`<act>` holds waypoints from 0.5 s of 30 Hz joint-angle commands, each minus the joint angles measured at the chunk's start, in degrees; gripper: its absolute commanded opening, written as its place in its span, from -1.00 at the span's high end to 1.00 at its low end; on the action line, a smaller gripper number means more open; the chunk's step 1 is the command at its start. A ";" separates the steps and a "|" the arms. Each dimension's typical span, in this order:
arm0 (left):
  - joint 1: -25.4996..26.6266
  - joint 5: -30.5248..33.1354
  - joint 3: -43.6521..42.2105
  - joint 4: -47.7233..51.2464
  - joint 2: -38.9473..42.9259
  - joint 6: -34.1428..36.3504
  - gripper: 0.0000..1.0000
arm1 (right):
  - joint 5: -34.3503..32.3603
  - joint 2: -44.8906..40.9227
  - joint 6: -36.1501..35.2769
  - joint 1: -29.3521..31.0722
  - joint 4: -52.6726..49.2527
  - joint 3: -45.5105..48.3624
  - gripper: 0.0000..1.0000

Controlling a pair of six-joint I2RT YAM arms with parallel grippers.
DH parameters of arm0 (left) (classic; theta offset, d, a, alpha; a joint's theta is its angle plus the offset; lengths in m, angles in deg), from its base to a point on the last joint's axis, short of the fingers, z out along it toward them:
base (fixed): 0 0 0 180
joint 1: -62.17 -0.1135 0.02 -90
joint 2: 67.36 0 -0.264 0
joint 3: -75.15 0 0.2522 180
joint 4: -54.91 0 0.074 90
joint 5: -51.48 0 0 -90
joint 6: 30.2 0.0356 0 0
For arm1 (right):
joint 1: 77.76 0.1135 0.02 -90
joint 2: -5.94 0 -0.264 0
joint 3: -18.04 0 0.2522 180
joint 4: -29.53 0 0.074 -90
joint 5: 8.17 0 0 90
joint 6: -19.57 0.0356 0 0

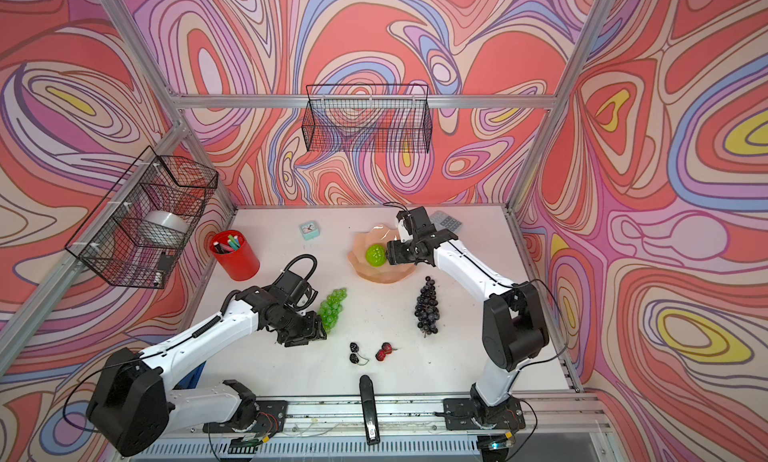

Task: Place and organize the fake fruits in the fruit bowl
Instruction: 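Move the left gripper toward the green grapes while the right gripper lifts away, then lower the left gripper and close it on the green grapes stem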

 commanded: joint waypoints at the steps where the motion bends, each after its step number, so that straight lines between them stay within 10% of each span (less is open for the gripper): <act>1: 0.10 0.26 -0.69 -2.78 -1.68 -0.61 -0.13 | 0.26 1.11 0.67 0.64 -0.16 -1.38 -0.33; 15: 0.09 1.31 -1.88 -7.11 -4.92 -0.91 0.18 | -0.66 1.46 0.80 1.59 -0.47 -1.25 -0.33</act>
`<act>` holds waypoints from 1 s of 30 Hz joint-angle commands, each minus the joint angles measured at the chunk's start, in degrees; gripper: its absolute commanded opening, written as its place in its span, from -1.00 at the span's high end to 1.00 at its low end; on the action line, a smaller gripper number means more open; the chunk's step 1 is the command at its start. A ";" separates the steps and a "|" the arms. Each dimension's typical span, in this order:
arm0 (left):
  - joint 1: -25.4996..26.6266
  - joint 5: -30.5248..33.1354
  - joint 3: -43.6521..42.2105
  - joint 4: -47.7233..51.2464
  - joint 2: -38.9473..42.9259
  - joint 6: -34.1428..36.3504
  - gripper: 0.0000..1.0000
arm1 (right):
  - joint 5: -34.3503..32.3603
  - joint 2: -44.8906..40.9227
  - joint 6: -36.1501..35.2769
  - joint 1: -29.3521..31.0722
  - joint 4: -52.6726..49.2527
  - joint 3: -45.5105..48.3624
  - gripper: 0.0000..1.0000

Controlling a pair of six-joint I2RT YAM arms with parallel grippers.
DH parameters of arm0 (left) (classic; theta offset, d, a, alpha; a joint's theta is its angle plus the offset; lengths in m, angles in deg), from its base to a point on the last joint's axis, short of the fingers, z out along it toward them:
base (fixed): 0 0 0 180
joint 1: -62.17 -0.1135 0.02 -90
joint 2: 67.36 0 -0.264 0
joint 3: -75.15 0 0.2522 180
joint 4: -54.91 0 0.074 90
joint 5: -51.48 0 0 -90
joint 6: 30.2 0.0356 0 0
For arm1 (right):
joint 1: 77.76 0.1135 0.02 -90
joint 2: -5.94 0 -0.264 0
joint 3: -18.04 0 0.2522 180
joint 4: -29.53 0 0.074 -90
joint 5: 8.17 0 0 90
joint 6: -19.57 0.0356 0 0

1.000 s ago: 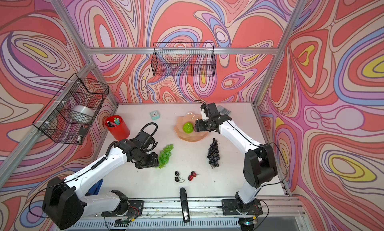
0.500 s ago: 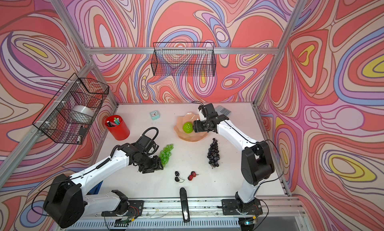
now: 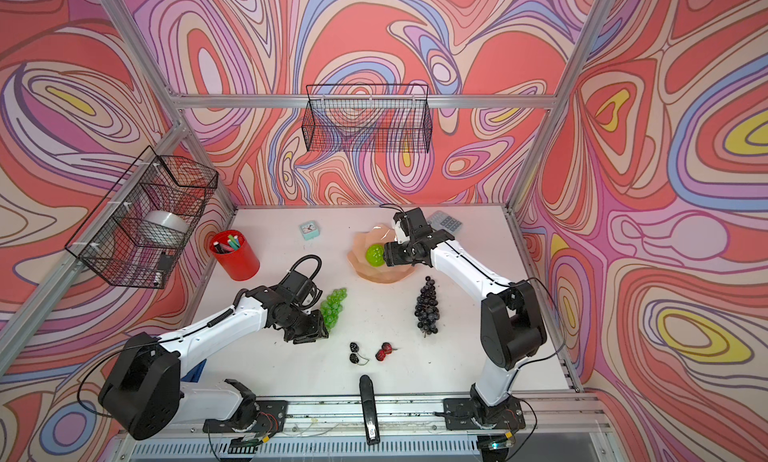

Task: Place and organize the fake fruits in the fruit bowl
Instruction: 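Lower the left gripper and close it on the green grapes stem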

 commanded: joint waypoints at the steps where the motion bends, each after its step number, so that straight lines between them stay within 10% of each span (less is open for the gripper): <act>1: 0.08 1.46 -0.65 -1.38 -0.64 -0.77 0.21 | -0.61 0.82 0.32 0.53 -0.49 -1.09 -0.33; 30: 0.08 4.52 0.34 3.20 1.88 -0.29 1.00 | -0.82 0.95 0.27 1.29 0.80 0.10 -0.32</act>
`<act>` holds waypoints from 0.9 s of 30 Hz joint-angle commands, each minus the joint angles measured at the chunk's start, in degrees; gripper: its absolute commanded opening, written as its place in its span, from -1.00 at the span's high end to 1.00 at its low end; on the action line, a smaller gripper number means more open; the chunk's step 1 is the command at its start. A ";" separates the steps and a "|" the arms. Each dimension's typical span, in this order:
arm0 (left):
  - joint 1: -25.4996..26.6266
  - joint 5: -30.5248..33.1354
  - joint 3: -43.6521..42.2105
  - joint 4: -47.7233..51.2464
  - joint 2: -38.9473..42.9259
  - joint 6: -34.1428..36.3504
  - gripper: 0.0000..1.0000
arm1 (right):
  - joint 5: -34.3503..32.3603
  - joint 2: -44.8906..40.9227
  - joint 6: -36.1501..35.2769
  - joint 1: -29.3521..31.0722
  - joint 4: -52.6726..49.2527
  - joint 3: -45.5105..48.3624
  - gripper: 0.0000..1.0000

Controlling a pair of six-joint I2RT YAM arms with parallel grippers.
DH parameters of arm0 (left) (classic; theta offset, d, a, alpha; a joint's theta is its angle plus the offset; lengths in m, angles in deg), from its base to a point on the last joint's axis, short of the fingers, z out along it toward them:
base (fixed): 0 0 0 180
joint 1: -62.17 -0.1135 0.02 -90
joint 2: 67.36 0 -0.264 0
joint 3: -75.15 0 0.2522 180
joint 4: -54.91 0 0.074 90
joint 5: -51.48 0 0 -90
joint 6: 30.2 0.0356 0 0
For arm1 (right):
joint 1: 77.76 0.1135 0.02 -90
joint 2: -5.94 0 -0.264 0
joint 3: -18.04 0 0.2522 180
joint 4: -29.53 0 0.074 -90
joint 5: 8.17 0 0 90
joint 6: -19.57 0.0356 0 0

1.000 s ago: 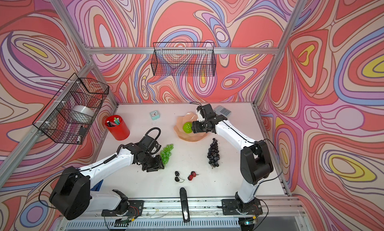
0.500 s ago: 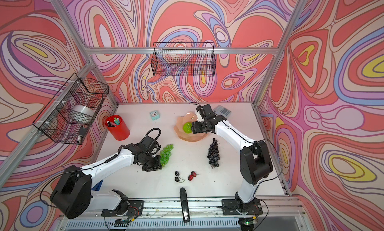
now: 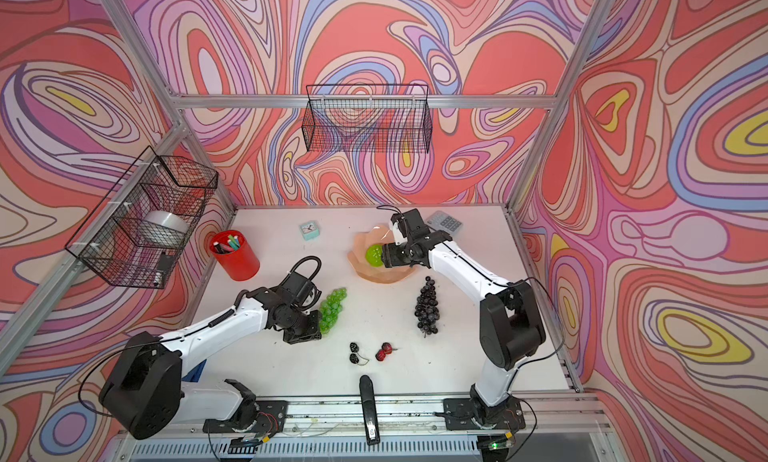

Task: Place and organize the fake fruits in the fruit bowl
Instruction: 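Lower the left gripper and close it on the green grapes stem, then lift the green grapes with the left gripper over the peach bowl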

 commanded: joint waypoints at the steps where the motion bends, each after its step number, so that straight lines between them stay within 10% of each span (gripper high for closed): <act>1: 0.08 1.60 1.54 4.29 1.86 0.37 1.00 | -0.53 0.79 0.34 0.40 0.73 0.07 -0.32; 27: 0.08 4.94 34.68 21.06 1.77 10.48 1.00 | -1.93 -0.86 -0.69 0.69 1.53 -0.72 -0.32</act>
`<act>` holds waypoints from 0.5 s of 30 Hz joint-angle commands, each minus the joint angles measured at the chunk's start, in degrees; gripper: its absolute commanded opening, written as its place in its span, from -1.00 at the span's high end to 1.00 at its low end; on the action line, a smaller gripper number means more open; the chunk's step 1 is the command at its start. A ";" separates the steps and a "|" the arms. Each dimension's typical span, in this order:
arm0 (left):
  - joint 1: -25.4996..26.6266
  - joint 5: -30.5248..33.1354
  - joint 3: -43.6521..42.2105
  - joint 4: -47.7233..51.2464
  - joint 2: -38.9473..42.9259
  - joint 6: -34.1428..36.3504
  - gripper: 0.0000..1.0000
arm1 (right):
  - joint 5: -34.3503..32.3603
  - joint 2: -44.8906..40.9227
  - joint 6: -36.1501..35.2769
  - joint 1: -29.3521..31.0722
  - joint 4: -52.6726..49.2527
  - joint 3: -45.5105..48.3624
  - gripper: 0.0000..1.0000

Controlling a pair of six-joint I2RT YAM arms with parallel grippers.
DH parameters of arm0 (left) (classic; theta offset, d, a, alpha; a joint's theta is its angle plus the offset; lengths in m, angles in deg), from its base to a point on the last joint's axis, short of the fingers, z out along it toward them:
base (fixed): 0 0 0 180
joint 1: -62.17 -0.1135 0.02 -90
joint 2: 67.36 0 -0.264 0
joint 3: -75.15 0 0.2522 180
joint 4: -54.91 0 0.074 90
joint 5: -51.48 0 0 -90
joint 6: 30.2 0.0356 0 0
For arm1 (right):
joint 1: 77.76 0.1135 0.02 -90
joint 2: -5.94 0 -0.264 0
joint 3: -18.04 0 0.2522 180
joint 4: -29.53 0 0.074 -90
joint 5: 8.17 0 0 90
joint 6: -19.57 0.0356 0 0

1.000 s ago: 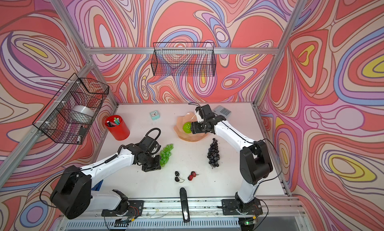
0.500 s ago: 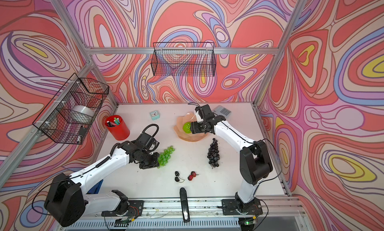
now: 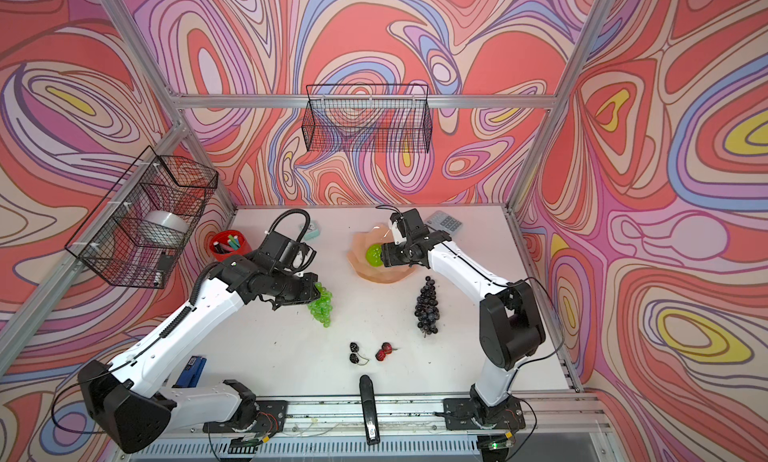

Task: Place and organize the fake fruits in the fruit bowl
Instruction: 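Lift the green grapes with the left gripper over the peach bowl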

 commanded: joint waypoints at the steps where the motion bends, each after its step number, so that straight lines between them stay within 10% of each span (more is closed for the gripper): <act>1: 0.12 1.03 6.05 3.89 -2.24 2.90 1.00 | -0.53 -1.02 -0.40 0.31 0.69 -0.81 -0.33; 15: 0.10 -9.24 31.34 1.27 -19.91 7.57 1.00 | 1.33 -3.04 4.95 -4.08 7.30 -0.55 -0.35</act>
